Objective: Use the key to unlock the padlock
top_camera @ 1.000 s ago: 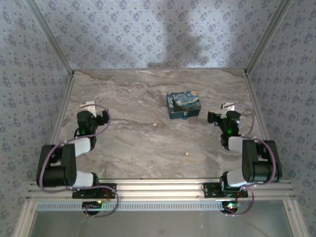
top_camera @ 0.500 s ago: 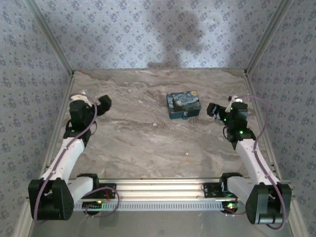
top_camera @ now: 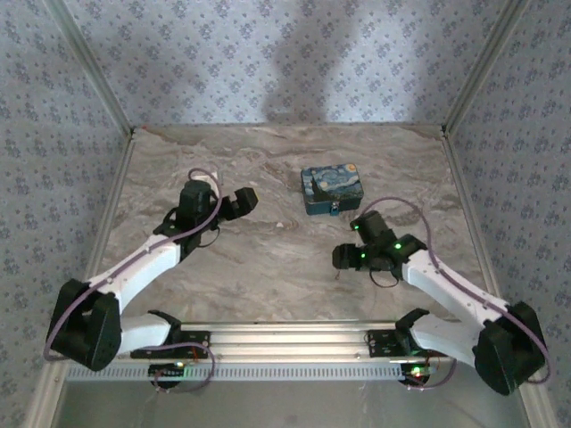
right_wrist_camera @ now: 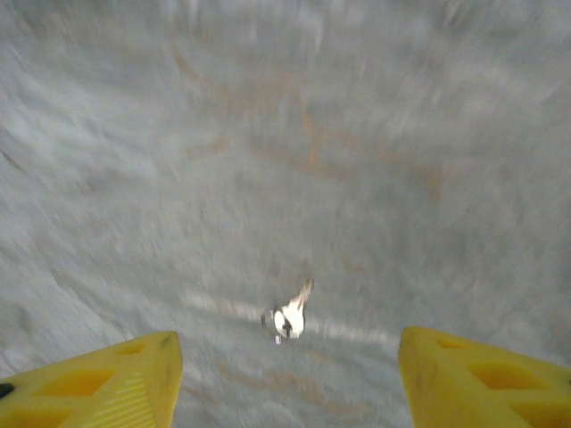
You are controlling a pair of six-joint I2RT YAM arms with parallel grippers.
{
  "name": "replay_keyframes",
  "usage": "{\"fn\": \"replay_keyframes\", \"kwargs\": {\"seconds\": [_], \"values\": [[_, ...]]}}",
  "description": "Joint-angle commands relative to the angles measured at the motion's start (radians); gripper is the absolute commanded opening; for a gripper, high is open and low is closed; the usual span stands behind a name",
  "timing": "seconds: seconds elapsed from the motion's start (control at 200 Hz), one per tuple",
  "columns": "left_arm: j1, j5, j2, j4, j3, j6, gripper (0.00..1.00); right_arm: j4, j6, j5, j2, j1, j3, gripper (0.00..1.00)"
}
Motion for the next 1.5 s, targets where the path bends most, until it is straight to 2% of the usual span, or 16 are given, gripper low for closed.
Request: {"fn": "replay_keyframes", "kwargs": {"seconds": [0.0, 0.165, 0.34, 0.665, 1.174, 1.494], "values": [[-0.019, 0.026, 0.036, 0.053, 0.056, -0.017, 0.98, -0.129, 0.026, 0.072, 0.089, 0.098, 0.031, 0.63], [-0.022, 0.020, 0.054, 0.069, 0.055, -0.028, 0.98, -0.141, 0.034, 0.128, 0.223, 0.220, 0.062, 0.59], [-0.025, 0.016, 0.048, 0.067, 0.049, -0.028, 0.98, -0.136, 0.015, 0.191, 0.324, 0.263, 0.119, 0.54], [-0.025, 0.005, 0.033, 0.049, 0.045, -0.022, 0.98, -0.121, -0.007, 0.227, 0.420, 0.274, 0.181, 0.41], [-0.025, -0.004, 0.028, 0.046, 0.040, -0.017, 0.98, -0.110, 0.005, 0.249, 0.478, 0.282, 0.181, 0.22], [-0.025, -0.009, 0.020, 0.030, 0.044, -0.005, 0.98, -0.134, 0.017, 0.272, 0.467, 0.283, 0.181, 0.01]]}}
